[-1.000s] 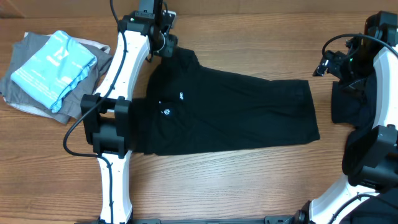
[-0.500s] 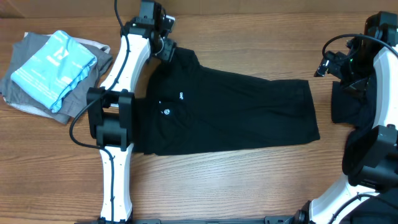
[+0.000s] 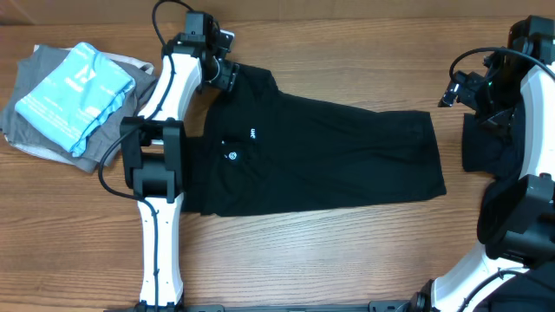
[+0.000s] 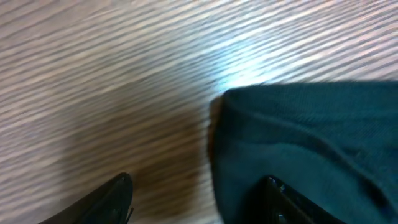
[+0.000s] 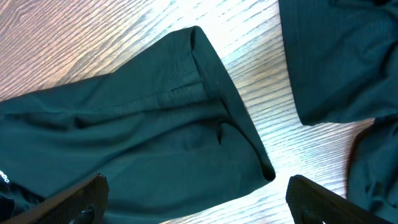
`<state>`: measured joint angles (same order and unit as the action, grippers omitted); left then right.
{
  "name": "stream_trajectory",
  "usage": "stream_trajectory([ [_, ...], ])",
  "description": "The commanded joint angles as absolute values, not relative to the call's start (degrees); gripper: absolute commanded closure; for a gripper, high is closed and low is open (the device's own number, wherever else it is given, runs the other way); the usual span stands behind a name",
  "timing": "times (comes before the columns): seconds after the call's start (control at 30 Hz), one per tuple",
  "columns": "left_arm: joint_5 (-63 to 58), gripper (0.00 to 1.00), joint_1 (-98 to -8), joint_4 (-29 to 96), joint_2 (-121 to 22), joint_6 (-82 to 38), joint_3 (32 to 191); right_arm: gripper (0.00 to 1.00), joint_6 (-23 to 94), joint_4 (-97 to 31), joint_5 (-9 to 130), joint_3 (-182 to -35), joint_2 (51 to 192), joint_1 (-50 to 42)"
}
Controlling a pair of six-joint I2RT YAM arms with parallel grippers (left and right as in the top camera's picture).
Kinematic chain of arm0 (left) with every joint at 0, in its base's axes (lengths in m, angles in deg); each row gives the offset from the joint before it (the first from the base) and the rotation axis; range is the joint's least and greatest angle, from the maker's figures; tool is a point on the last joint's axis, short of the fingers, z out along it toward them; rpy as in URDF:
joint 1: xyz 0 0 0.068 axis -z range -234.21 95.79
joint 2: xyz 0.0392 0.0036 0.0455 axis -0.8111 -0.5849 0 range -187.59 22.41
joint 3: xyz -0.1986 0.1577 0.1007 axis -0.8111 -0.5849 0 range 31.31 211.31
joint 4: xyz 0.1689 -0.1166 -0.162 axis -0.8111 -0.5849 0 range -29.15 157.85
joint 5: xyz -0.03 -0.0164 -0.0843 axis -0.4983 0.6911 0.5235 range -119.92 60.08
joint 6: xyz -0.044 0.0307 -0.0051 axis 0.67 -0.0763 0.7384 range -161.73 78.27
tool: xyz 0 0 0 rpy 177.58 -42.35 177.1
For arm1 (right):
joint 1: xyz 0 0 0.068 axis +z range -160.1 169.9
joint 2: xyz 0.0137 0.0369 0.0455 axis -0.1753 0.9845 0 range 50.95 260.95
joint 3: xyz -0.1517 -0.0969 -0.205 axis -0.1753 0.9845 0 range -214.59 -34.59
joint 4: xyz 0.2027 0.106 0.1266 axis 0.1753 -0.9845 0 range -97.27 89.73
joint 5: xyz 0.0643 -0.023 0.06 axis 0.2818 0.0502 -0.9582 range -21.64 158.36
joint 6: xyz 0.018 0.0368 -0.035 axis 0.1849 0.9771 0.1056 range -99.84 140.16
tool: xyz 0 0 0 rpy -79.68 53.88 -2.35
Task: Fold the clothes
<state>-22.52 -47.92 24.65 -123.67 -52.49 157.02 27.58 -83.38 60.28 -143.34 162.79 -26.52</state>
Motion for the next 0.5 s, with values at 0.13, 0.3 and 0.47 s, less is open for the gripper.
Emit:
stream_trajectory([
  [0.13, -19.8, 0.31, -46.9, 25.3, -124.5, -51.8, 157.4, 0.05, 27.2, -83.0, 60.8, -144.4, 162.6, -26.5],
  [0.3, -19.7, 0.30, -46.9, 25.9, -124.5, -51.4, 157.4, 0.05, 27.2, -82.9, 60.8, -144.4, 162.6, -26.5],
  [0.47, -19.7, 0.30, -46.7, 27.5, -124.5, -49.8, 157.4, 0.05, 27.2, -82.9, 60.8, -144.4, 162.6, -26.5],
])
